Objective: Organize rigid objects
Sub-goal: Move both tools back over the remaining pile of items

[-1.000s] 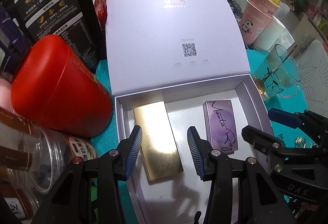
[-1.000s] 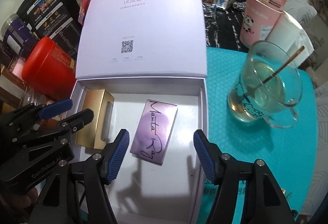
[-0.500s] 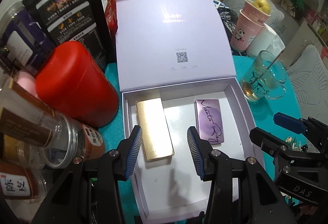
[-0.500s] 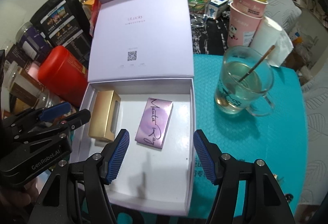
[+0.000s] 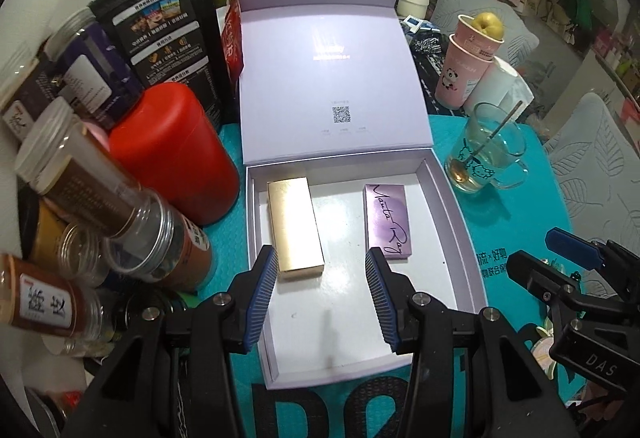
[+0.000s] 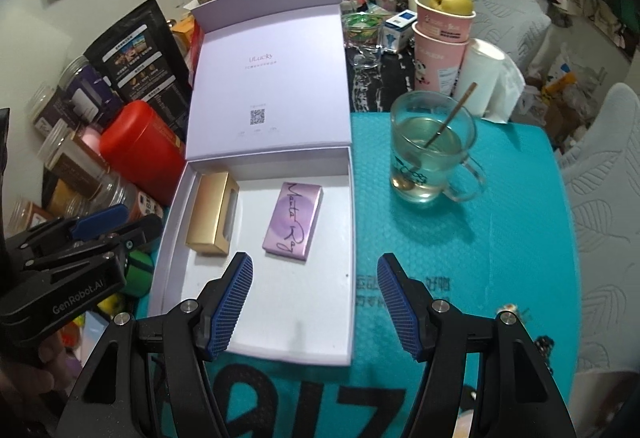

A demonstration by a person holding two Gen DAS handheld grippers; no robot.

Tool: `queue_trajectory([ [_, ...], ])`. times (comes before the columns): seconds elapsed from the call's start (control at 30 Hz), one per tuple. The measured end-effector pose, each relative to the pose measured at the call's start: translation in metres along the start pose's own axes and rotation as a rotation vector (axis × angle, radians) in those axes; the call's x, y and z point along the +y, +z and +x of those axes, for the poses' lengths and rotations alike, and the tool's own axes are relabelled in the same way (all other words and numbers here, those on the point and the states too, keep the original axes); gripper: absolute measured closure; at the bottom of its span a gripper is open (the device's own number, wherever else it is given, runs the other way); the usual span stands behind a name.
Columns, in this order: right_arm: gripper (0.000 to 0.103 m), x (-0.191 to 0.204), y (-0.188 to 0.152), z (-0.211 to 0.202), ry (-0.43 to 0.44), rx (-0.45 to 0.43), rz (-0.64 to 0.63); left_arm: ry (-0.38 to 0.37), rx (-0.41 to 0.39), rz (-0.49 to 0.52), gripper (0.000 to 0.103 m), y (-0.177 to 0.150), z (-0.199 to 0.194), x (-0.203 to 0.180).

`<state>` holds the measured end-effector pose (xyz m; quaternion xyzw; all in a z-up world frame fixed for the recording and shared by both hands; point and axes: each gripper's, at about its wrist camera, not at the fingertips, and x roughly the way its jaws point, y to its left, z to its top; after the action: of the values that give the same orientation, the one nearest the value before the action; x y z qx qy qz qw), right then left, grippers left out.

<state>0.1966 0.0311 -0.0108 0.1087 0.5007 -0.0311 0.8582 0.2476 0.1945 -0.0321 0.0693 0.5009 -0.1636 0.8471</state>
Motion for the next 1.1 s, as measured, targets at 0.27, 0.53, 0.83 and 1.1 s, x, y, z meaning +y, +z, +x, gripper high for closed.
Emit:
queue_trajectory([
  [0.27,0.035,-0.008,-0.020,-0.029,0.005,-0.046,-0.008,0.006,-0.035,-0.012,0.058,-0.018,-0.027,-0.013],
  [0.53,0.035,-0.028,-0.042,-0.052,0.010,-0.061,-0.008,0.019,-0.045,-0.019,0.058,-0.043,-0.048,-0.038],
  [0.83,0.032,-0.063,-0.064,-0.080,0.010,-0.070,-0.041,0.014,-0.041,-0.059,0.058,-0.068,-0.063,-0.078],
  [1.1,0.030,-0.100,-0.081,-0.095,-0.006,-0.063,-0.044,-0.016,-0.022,-0.050,0.058,-0.086,-0.065,-0.127],
])
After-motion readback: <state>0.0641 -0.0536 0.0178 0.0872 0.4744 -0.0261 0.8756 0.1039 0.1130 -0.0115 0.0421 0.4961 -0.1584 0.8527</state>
